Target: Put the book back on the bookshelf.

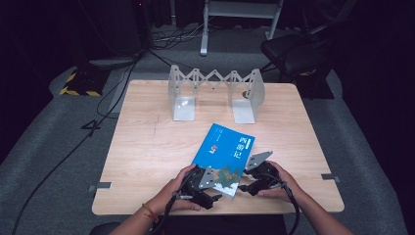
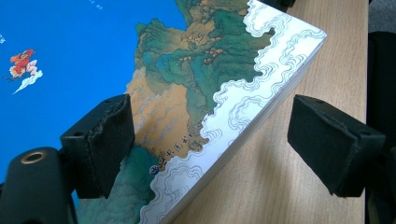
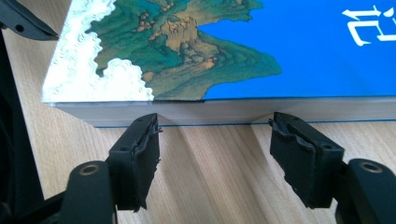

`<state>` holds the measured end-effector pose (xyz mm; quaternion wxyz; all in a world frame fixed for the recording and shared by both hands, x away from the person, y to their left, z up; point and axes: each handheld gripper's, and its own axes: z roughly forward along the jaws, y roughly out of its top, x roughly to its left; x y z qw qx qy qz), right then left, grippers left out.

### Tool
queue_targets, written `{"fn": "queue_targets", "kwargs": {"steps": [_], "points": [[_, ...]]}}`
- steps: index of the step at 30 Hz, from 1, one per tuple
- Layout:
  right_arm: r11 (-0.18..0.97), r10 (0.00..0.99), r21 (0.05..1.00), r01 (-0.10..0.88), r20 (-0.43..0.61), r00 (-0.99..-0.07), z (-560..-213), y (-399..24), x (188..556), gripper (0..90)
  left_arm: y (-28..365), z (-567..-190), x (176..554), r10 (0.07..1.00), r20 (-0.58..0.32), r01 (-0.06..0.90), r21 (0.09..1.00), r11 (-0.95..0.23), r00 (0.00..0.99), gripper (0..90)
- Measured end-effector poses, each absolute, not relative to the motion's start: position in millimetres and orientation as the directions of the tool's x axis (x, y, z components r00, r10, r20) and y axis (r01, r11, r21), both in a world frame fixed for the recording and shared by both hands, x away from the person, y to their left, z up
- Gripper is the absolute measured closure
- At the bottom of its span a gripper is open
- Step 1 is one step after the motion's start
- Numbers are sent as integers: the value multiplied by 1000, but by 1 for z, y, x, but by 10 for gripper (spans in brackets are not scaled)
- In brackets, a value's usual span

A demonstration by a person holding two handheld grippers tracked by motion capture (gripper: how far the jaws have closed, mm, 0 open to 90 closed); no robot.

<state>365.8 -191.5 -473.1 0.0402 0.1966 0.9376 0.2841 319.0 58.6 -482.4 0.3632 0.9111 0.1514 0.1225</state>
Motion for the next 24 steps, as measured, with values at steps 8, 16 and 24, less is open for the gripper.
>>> {"fn": "queue_targets", "kwargs": {"steps": [8, 16, 24], "points": [[747, 396, 565, 351, 47, -917, -473, -193, 366, 331, 58, -482, 319, 360, 116, 182, 699, -692, 926, 155], [678, 432, 629, 381, 78, -898, -464, -192, 367, 331, 57, -482, 320, 364, 114, 186, 699, -690, 924, 155], [639, 446, 665, 386, 88, -891, -451, -182, 372, 331, 55, -482, 318, 368, 131, 179, 696, -696, 921, 154]]}}
